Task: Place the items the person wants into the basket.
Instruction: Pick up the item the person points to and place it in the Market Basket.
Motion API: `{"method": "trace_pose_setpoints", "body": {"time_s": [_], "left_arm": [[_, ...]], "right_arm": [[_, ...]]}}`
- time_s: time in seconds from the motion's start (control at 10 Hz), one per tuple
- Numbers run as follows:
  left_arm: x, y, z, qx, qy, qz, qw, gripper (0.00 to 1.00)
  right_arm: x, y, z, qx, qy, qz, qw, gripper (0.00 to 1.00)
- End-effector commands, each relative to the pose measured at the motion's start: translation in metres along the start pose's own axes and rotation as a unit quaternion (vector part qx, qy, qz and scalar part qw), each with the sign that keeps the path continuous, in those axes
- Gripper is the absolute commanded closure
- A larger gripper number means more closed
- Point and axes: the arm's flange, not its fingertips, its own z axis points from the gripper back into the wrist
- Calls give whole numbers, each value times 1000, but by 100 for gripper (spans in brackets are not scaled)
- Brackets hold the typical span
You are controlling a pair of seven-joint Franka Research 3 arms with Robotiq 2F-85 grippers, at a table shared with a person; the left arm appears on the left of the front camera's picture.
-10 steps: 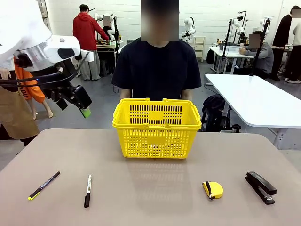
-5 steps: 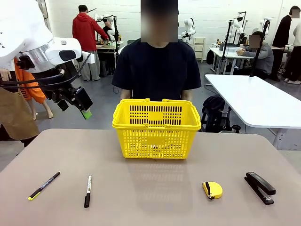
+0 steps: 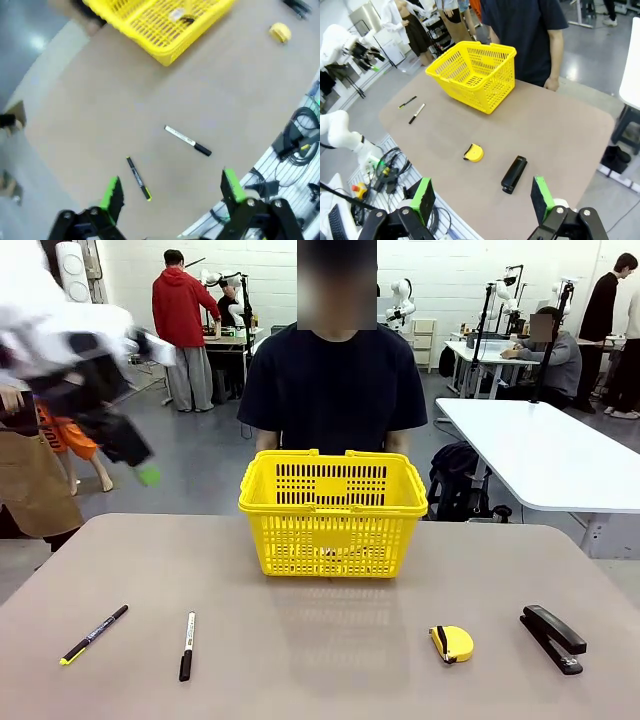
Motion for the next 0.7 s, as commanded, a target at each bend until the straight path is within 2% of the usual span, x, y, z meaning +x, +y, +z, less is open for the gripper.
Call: {"method": "trace_pose_setpoints", "body": {"time_s": [0.0,0.1,0.3,0.4,0.6], "left_arm": [[-55,72,87,-158,-58,-95,981,0],[-71,108,123,-164,-71,-115,977,0],[-151,139,152,-201,-156,-103,962,0],[-159,167,168,-215,-184,-103,954,0],[-182,171,150,-208,-235,-95,945,0]], "right_arm": [[3,0,1,9,-15,8,1000,0],[3,0,1,9,-15,8,1000,0],[3,0,1,9,-15,8,1000,0],[3,0,1,9,-15,8,1000,0],[3,0,1,9,-15,8,1000,0]]}}
